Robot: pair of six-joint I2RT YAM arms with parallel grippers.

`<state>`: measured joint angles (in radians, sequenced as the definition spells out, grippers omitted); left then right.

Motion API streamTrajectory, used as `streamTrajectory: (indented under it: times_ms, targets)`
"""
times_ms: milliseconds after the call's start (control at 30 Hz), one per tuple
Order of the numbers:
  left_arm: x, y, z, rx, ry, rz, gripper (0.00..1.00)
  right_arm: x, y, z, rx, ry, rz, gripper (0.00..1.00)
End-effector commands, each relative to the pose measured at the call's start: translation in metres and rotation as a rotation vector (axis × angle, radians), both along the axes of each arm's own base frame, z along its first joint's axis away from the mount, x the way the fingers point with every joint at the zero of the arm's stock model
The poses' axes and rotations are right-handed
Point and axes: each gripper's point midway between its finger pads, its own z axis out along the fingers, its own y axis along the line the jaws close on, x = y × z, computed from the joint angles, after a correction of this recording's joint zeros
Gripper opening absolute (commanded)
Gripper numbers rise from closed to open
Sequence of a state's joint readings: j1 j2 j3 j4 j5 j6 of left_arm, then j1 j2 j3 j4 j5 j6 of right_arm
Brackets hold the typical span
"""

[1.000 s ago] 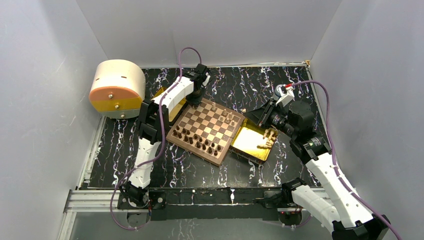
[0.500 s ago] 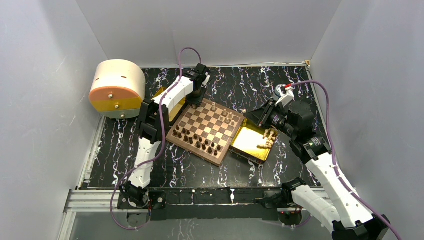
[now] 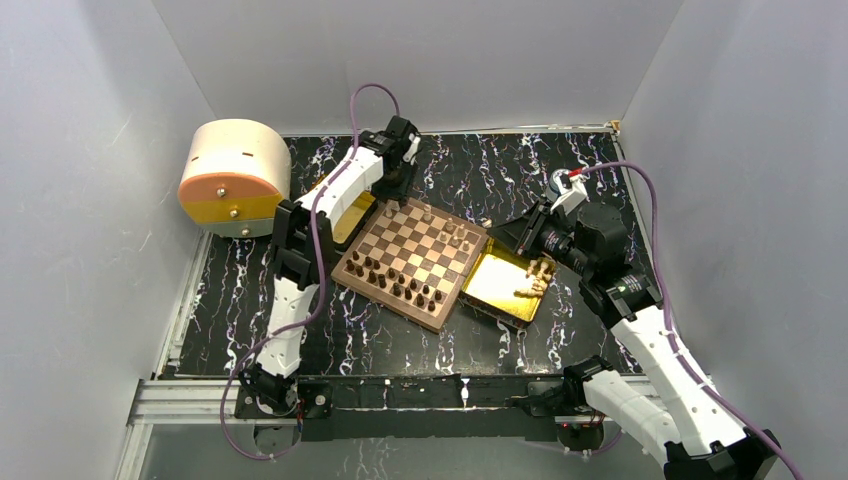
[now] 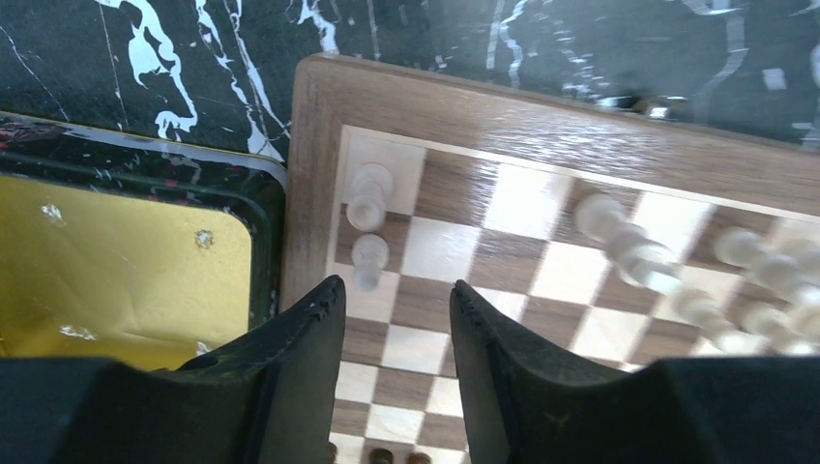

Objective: Set up the chess pieces on the board
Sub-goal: Place the chess piece on the chessboard.

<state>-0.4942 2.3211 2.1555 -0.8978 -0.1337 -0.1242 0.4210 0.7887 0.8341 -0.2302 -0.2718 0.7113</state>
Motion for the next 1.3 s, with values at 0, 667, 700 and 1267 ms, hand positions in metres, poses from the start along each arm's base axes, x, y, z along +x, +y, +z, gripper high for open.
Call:
streamTrajectory:
  times_ms: [0,667,700,1267]
  targets:
    - [-0.004,-0.017,0.106,-0.243,-0.142,0.026,0.45,-0.002,0.007,0.007,0.035,-0.025,0.036,0.0]
    - [-0.18,-0.057,0.207,-0.788,-0.583,-1.019,0.53,-0.016,0.066,-0.005,0.095,0.107,0.424,0.0]
    - [-0.188,-0.055,0.205,-0.766,-0.62,-1.09,0.54,-0.018,0.07,-0.002,0.098,0.103,0.441,0.0]
    - [-0.241,-0.06,0.167,-0.502,-0.743,-1.399,0.59,-0.041,0.128,-0.017,0.052,0.188,0.62,0.0]
